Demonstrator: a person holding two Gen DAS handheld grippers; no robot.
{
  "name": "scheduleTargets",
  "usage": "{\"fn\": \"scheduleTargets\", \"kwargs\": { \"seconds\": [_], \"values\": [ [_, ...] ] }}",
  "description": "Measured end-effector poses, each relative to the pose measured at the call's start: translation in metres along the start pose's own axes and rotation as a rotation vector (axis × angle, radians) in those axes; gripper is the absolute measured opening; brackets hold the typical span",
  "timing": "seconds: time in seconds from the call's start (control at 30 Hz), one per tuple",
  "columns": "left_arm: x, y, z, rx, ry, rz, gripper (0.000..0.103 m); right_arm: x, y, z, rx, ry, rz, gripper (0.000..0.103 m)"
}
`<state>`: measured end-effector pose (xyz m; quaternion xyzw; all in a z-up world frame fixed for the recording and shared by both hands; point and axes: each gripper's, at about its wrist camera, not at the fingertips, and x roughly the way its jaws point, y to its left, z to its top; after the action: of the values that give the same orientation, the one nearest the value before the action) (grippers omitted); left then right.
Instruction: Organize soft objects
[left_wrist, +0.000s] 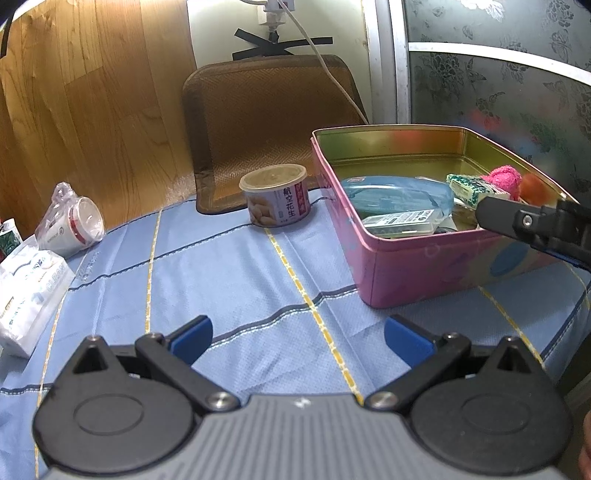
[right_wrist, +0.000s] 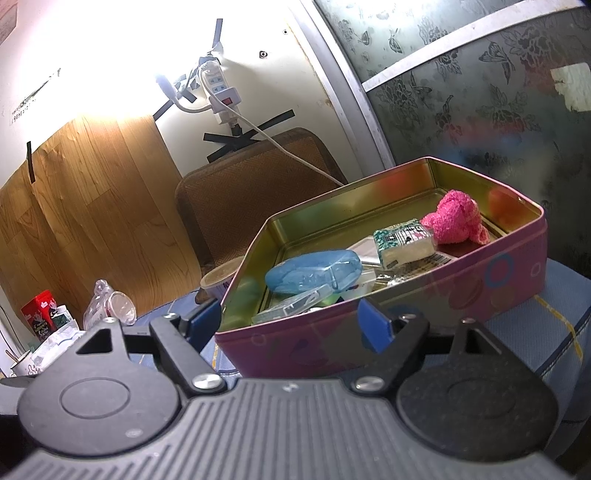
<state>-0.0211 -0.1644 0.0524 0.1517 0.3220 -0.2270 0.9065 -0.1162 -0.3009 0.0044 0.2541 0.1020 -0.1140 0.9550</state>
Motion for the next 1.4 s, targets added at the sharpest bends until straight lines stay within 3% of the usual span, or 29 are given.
{"fn": "scheduleTargets", "kwargs": {
  "seconds": [1.4],
  "values": [
    [0.0066, -0.0010, 0.0006, -0.004, 0.073, 0.003, 0.103, 0.0009, 0.0002, -0.0008, 0.002, 0.003, -0.001, 0.084]
  ]
}}
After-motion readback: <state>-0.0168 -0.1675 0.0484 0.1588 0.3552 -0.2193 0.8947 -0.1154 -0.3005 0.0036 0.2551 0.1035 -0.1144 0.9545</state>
